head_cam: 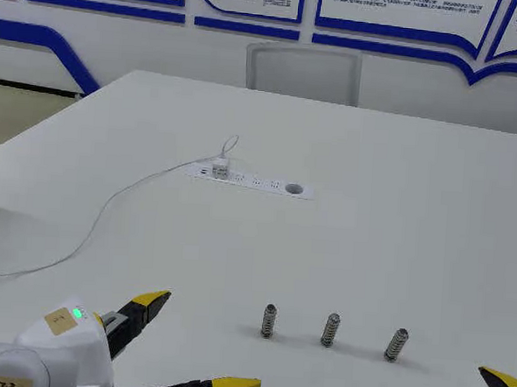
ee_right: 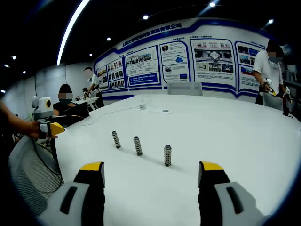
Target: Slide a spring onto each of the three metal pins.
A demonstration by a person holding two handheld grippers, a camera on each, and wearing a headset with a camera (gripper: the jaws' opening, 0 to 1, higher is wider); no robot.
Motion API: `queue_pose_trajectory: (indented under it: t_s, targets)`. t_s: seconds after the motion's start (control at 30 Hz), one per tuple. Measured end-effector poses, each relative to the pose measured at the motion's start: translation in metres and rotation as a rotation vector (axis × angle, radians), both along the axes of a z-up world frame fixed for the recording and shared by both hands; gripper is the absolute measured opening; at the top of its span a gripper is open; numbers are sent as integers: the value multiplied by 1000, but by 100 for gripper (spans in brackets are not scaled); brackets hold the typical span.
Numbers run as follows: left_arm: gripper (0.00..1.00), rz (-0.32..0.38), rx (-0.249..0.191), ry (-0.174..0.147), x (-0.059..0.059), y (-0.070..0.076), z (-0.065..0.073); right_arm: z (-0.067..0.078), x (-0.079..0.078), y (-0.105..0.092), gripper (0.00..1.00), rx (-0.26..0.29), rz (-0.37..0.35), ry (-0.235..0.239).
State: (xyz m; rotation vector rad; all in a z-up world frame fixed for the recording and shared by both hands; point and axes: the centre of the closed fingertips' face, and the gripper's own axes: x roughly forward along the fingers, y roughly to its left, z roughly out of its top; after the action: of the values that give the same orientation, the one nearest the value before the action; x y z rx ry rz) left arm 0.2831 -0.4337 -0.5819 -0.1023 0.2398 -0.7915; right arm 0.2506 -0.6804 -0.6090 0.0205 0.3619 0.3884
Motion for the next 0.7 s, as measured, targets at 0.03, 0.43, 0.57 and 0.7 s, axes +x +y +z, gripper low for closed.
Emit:
queue_pose_trajectory:
  t_s: [0.03,0.43,0.57,0.7]
  targets:
    - [100,4,-1,-1,1,0,0,0,-1,-2,84,9,-13,-6]
    - [100,54,-23,-93,7,6,18,43,1,-12,91,155,-111,-215]
    - [100,47,-13,-120,6,3,22,42,2,-11,91,157,-110,-218]
    - [100,80,74,-165,11,9,20,40,3,-9,92,119,-103,-227]
